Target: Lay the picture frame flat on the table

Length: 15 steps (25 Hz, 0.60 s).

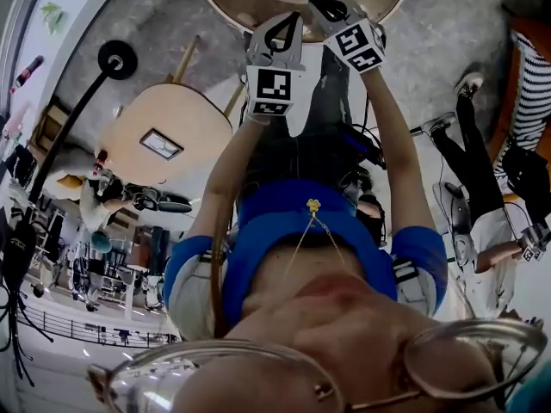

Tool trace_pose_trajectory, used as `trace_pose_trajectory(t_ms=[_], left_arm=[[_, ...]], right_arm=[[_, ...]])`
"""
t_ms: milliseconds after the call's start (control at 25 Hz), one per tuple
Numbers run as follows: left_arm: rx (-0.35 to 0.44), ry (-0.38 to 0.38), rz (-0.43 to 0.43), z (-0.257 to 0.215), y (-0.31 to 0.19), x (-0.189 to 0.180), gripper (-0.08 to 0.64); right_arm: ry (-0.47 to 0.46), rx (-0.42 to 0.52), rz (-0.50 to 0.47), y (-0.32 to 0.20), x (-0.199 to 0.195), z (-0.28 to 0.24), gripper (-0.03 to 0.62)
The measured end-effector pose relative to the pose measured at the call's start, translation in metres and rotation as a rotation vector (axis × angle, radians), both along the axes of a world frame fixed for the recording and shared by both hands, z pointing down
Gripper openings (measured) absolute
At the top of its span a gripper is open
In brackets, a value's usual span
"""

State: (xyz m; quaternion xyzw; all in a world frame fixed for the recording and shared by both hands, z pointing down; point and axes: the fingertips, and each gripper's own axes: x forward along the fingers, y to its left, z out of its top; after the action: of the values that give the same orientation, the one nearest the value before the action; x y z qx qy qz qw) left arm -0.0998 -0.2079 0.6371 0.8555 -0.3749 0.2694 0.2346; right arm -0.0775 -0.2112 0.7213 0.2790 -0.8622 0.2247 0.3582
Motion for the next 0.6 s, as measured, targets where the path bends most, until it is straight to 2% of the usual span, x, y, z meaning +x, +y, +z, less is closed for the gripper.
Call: trace_pose_trajectory(t_ms=[320,600], left_arm=[[-0.053,-0.015,-0.042,0.041,0.007,-0.015,0.002],[-0.095,-0.028,-0.037,0.059,0.016,-0.020,0.002]], right_arm=[[-0.050,-0.080,-0.019,0.014,-0.021,0.060,0.023],[-0.154,-0.203,0.057,0.016,-0.031,0.092,0.023]])
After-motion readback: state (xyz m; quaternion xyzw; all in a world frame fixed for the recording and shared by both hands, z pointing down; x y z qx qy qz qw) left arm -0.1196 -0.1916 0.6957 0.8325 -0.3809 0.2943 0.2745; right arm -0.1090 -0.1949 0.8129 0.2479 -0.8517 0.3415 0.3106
